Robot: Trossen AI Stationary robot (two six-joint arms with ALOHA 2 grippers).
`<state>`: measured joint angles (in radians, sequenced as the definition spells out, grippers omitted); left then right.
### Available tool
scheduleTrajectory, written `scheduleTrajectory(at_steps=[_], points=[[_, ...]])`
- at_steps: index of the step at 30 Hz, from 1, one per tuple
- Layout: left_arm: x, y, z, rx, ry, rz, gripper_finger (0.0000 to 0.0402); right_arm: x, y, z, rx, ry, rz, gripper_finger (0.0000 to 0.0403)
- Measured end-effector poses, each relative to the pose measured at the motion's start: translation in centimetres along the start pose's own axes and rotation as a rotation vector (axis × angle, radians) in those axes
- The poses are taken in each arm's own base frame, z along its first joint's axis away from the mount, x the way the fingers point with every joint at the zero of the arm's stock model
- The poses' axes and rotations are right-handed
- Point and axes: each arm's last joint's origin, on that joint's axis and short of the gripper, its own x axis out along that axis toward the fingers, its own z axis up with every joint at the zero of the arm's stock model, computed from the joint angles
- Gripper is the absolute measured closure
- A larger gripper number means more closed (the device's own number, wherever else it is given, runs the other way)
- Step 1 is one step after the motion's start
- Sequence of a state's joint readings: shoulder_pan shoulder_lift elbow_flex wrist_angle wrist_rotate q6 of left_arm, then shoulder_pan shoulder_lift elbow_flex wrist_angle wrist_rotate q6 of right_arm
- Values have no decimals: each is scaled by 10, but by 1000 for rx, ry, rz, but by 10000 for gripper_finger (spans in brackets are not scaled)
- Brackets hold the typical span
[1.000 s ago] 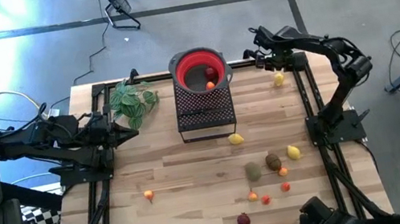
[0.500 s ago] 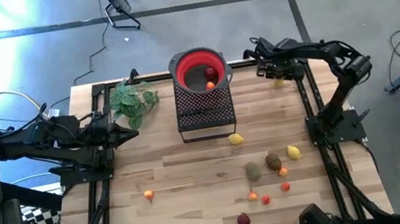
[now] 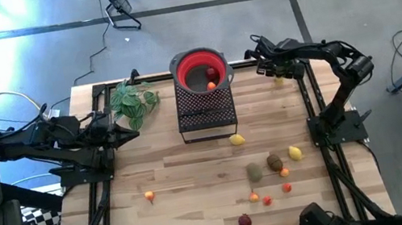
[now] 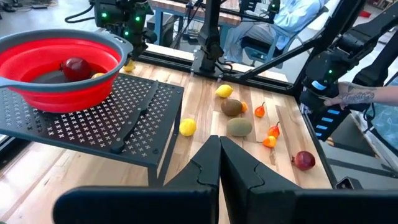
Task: Pick & Place Fruit
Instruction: Put the top lemon into the red strainer bowl
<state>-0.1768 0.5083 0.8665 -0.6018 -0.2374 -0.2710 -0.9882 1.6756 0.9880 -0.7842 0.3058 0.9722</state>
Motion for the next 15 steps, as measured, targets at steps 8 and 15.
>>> scheduleTrajectory(at_steps=[8, 15], points=[[0, 0, 0, 0, 0, 0, 402, 0, 5, 4, 38, -40, 44, 213], [0, 0, 0, 0, 0, 0, 402, 7, 7, 3, 31, -34, 24, 199]])
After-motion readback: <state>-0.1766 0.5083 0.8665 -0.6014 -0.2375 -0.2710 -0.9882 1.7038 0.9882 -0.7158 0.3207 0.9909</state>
